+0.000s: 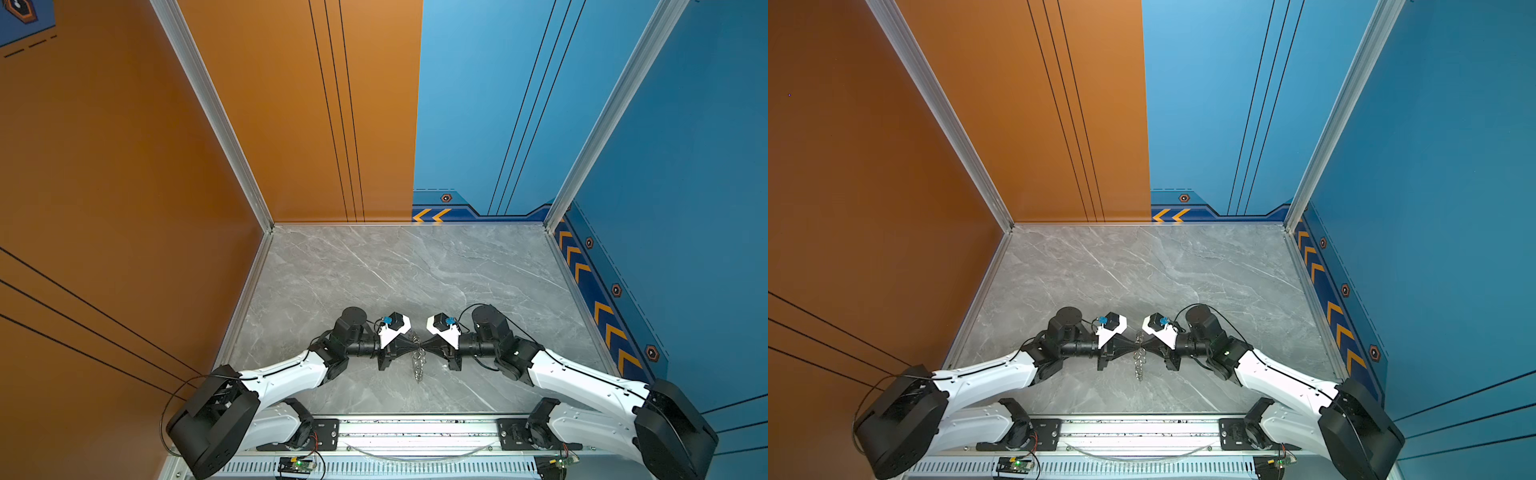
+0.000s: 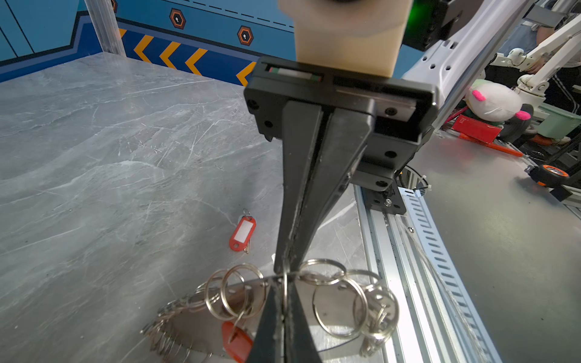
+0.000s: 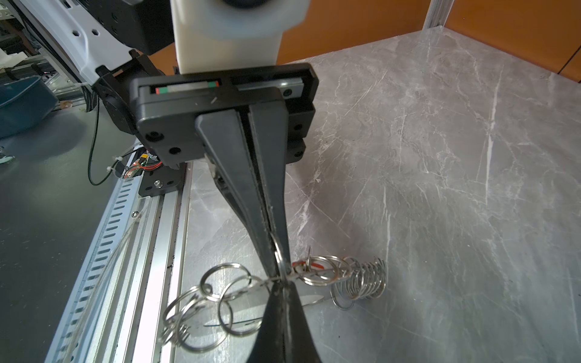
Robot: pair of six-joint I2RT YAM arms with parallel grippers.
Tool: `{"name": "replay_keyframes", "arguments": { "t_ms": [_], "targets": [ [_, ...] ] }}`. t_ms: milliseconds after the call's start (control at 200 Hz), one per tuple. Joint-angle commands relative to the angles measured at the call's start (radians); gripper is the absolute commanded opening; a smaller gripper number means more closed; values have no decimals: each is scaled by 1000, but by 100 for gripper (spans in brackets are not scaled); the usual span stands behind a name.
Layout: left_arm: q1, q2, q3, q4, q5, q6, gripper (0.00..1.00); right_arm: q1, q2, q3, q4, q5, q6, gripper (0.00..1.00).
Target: Put the keys on the keyring
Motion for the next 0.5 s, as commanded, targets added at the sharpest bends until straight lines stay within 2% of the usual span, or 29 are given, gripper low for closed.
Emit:
{"name": "replay_keyframes", "arguments": {
  "t_ms": [0, 90, 200, 280, 370, 495],
  "targets": [
    [7, 2, 25, -4, -23, -14, 0, -5, -12, -9, 22, 2, 17, 0],
    [7, -10, 20, -4, -42, -12, 0, -10, -28, -6, 8, 21, 20, 0],
    [9, -30, 11, -5, -89, -7, 0, -17, -72, -8, 6, 82, 50, 14],
    [9, -54, 11, -28, -145, 1, 0, -21, -115, -8, -4, 212, 105, 21],
    [8, -89, 11, -62, -213, 14, 0, -24, -152, -2, -60, 373, 210, 24],
    [5, -133, 1, -68, -259, 16, 0, -23, -144, 74, -320, 628, 437, 26]
  ]
}}
